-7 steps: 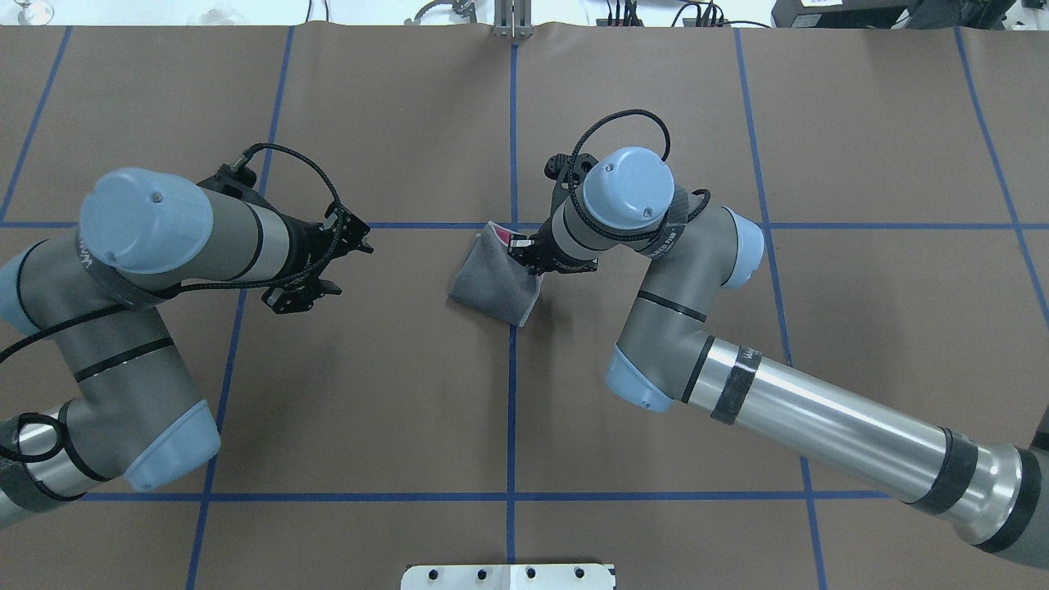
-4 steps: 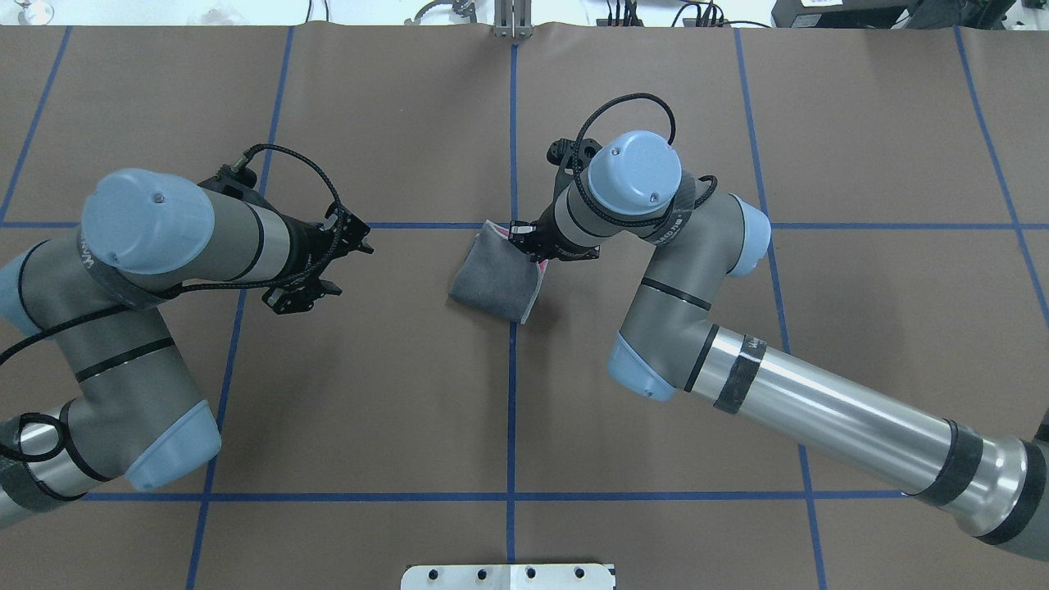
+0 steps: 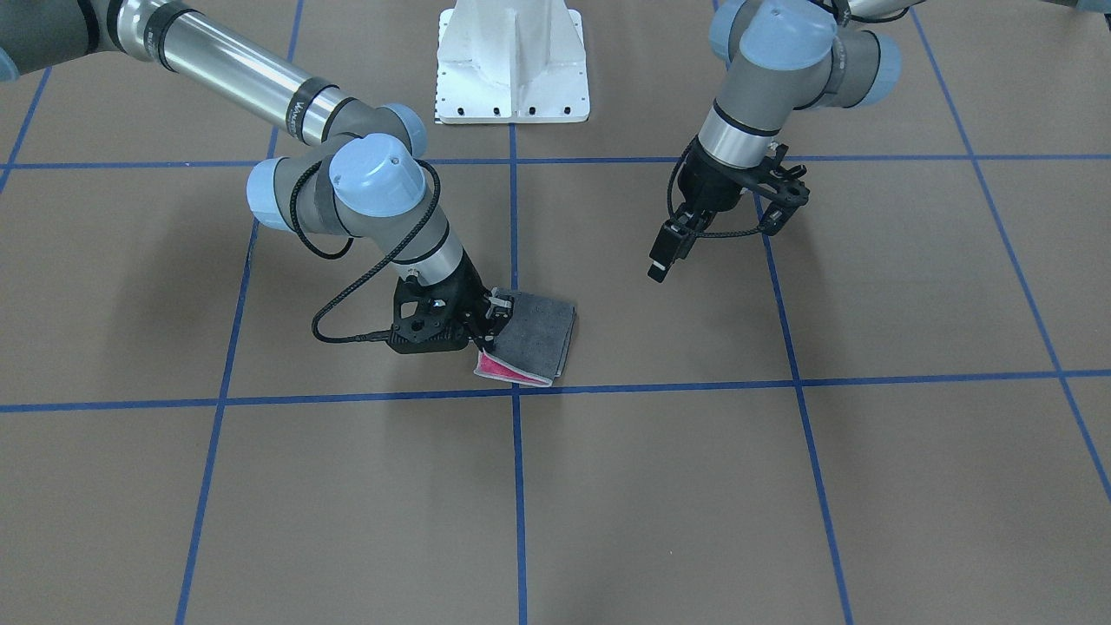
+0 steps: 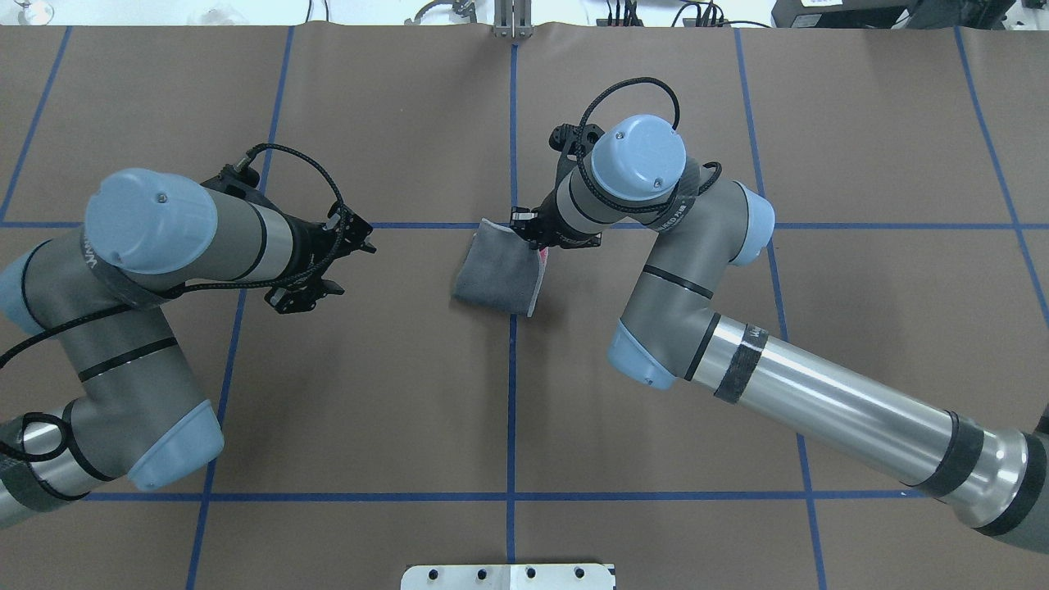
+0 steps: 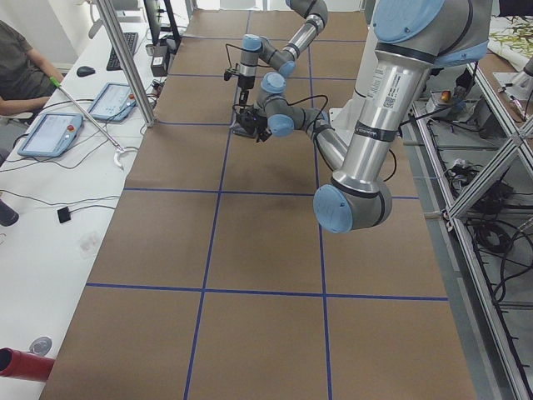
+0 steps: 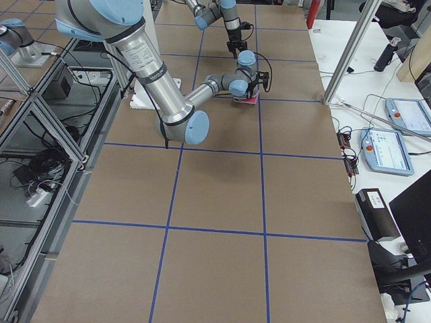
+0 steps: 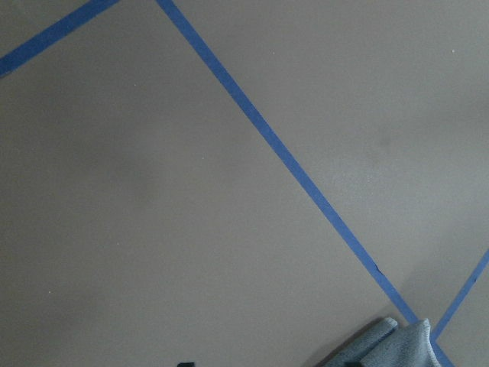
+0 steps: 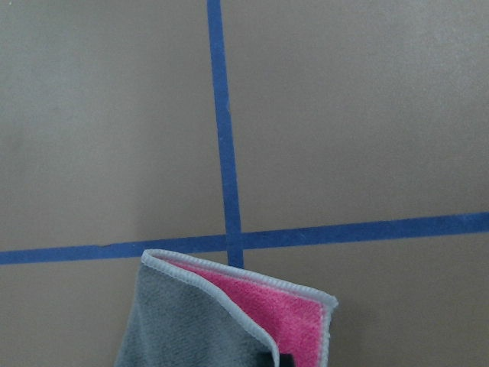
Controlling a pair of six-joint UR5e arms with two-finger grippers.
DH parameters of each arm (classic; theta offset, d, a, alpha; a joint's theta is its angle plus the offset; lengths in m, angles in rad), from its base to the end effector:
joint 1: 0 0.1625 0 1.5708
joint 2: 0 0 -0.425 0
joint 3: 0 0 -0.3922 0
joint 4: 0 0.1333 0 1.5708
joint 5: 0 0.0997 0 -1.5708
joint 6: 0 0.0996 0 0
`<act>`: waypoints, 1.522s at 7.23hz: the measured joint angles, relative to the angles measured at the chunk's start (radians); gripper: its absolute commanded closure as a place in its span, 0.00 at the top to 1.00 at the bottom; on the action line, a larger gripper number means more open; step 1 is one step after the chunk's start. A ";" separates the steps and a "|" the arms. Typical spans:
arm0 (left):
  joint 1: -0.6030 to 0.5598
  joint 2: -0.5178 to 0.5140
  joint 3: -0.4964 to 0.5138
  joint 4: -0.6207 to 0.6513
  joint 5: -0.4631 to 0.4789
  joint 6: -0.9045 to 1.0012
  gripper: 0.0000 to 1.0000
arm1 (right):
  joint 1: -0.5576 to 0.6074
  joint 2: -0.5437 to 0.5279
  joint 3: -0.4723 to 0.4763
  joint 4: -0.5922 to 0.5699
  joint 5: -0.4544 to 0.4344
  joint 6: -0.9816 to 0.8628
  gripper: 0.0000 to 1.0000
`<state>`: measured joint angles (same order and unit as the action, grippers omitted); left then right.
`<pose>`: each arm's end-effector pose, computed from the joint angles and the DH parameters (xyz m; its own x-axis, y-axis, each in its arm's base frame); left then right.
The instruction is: Fold towel twice with both arms
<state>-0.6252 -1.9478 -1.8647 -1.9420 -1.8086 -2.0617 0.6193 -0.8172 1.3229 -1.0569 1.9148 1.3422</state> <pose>0.4202 -0.4388 0.2766 0.1703 -0.6880 -0.7055 0.5490 0.6608 -0.5118 -0.5659 -0.5258 0.2466 0.4862 0.0846 0.8698 -0.2077 0.9780 0.0210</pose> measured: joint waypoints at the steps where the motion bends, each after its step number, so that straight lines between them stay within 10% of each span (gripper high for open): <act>1: 0.000 0.000 -0.001 0.000 0.000 0.000 0.72 | 0.000 0.011 -0.018 0.000 -0.002 -0.002 0.49; 3: 0.001 0.000 -0.002 0.000 0.000 0.000 0.72 | 0.000 0.045 -0.068 0.000 -0.007 -0.004 1.00; 8: -0.007 0.002 -0.009 0.001 -0.004 0.008 0.72 | 0.077 0.042 -0.084 -0.002 0.042 -0.062 1.00; 11: -0.081 0.022 -0.021 0.027 -0.069 0.148 0.73 | 0.177 -0.116 0.079 -0.089 0.117 -0.098 1.00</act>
<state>-0.7063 -1.9254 -1.8854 -1.9155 -1.8772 -1.9138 0.7959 -0.9331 1.4023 -1.1459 2.0318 1.2439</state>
